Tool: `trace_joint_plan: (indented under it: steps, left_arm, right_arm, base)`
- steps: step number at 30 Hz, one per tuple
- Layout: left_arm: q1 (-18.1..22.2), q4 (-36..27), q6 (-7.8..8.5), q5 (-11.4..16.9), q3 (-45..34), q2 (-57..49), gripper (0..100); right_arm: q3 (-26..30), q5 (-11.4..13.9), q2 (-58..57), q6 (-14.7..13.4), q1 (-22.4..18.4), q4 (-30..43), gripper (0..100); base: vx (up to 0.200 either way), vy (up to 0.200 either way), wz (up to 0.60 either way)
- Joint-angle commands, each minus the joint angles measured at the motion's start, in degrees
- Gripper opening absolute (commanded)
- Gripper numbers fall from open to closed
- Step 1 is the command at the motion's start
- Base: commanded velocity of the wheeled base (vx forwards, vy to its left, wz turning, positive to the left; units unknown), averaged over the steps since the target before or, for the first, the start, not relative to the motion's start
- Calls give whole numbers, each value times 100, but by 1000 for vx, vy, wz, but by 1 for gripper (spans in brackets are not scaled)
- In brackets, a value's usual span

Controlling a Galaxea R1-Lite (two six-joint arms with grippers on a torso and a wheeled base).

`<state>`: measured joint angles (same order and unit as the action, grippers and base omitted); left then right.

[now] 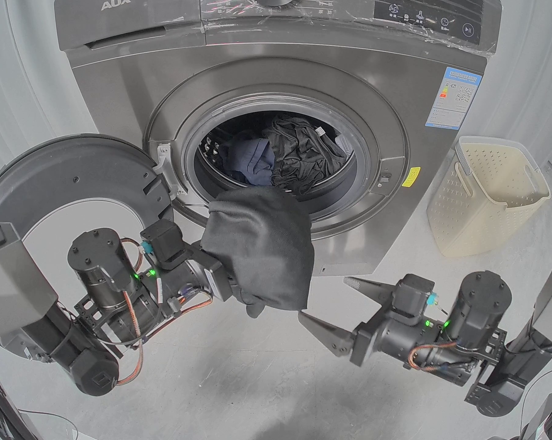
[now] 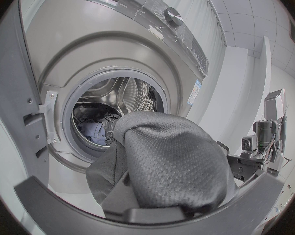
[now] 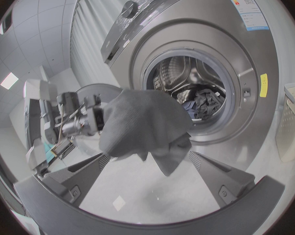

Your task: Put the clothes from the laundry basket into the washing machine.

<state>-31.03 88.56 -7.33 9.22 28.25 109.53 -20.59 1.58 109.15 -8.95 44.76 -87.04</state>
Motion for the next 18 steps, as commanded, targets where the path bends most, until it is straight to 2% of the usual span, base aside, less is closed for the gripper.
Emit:
trace_joint_plan:
  steps: [1, 5, 7, 8, 14, 18]
  left_arm:
    - [18, 3, 126, -34, -513, -582, 0]
    - [0, -6, 117, -16, -627, -652, 0]
    - [-35, -6, 126, -16, -610, -644, 0]
    - [-53, -6, 126, -16, -601, -617, 0]
    - [-53, 3, 144, -25, -636, -503, 0]
    - [-97, 3, 161, -43, -654, -503, 0]
  right_arm:
    - [978, 228, -395, 121, -12, -155, 100]
    - [1066, 219, -377, 148, -451, -155, 100]
    - [1022, 219, -377, 148, -530, -155, 100]
    - [916, 193, -333, 139, -723, -155, 100]
    - [574, 123, -105, 77, -1093, -164, 100]
    - [521, -18, -96, 69, -1163, -164, 100]
  base:
    - [0, 0, 0]
    - [0, 0, 0]
    - [0, 0, 0]
    - [0, 0, 0]
    - [0, 0, 0]
    - [0, 0, 0]
